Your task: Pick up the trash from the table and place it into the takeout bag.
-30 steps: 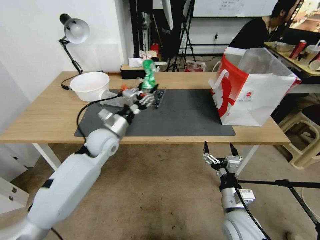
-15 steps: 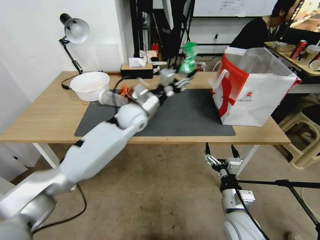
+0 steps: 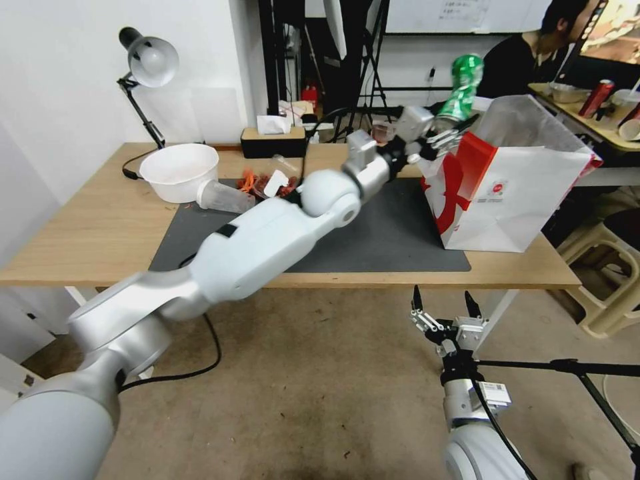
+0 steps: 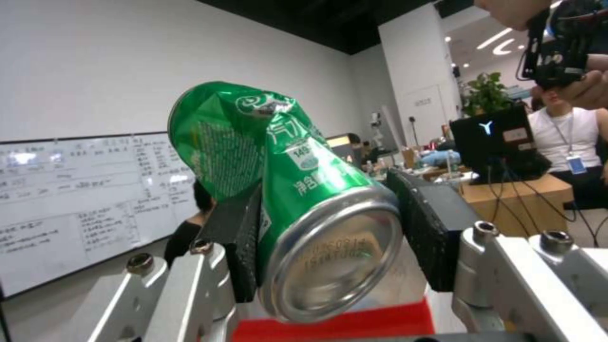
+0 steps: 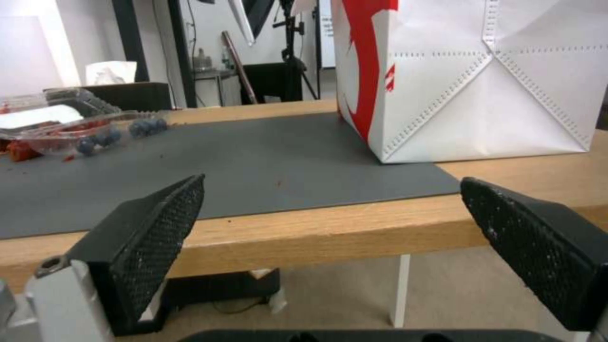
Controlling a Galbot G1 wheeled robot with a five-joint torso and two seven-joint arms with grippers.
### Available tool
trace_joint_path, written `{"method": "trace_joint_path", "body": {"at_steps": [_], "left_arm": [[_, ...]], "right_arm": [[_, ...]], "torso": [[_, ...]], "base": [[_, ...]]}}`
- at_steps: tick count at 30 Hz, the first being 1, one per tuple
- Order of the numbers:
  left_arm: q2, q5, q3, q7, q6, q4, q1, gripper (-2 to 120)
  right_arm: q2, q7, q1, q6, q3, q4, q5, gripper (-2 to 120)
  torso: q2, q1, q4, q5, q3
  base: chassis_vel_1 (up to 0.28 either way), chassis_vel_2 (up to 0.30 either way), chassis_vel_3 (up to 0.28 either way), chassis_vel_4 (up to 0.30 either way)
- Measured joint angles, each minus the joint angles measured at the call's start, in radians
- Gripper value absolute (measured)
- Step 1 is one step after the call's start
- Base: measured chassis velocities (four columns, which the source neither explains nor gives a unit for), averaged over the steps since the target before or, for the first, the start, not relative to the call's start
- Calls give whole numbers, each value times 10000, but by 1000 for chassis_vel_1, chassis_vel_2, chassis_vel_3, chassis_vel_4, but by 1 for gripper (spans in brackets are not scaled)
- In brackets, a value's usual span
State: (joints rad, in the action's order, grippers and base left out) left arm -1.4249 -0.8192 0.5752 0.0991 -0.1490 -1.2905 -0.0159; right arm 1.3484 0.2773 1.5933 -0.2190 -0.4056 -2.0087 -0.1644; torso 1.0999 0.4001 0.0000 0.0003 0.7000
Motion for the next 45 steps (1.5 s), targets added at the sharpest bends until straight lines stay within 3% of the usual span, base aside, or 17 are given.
{"method": "trace_joint_path", "body": {"at_steps": [11, 17, 28, 38, 40, 42, 45], "left_arm": [[-1071, -115, 333, 269, -231, 1331, -555, 46], [-1799, -162, 448, 530, -450, 2551, -923, 46], [-1871, -32, 520, 773, -630, 3470, -950, 47], [-1852, -22, 509, 844, -709, 3468, -853, 85], [-1852, -22, 509, 844, -709, 3468, -853, 85], [-1844, -45, 358, 653, -735, 3246, -776, 98], [-1840, -102, 247, 533, -710, 2970, -736, 99]], "right_arm": [[107, 3, -60, -55, 14, 87, 35, 100], [158, 1, -74, -71, 35, 96, 63, 100], [179, -5, -129, -93, 69, 170, 70, 100], [205, -10, -163, -107, 81, 211, 74, 100], [205, -10, -163, -107, 81, 211, 74, 100], [218, -11, -159, -115, 85, 212, 78, 100], [218, -11, -162, -116, 94, 214, 79, 100]], "torso": [[0, 0, 0, -1, 0], [1, 0, -4, -1, -1], [0, -1, 1, -3, 0], [0, -2, 0, -3, 0], [0, -2, 0, -3, 0], [0, -2, 0, -3, 0], [0, -2, 0, -3, 0]], "base": [[0, 0, 0, 0], [0, 0, 0, 0], [0, 0, 0, 0], [0, 0, 0, 0], [0, 0, 0, 0], [0, 0, 0, 0], [0, 0, 0, 0]]}}
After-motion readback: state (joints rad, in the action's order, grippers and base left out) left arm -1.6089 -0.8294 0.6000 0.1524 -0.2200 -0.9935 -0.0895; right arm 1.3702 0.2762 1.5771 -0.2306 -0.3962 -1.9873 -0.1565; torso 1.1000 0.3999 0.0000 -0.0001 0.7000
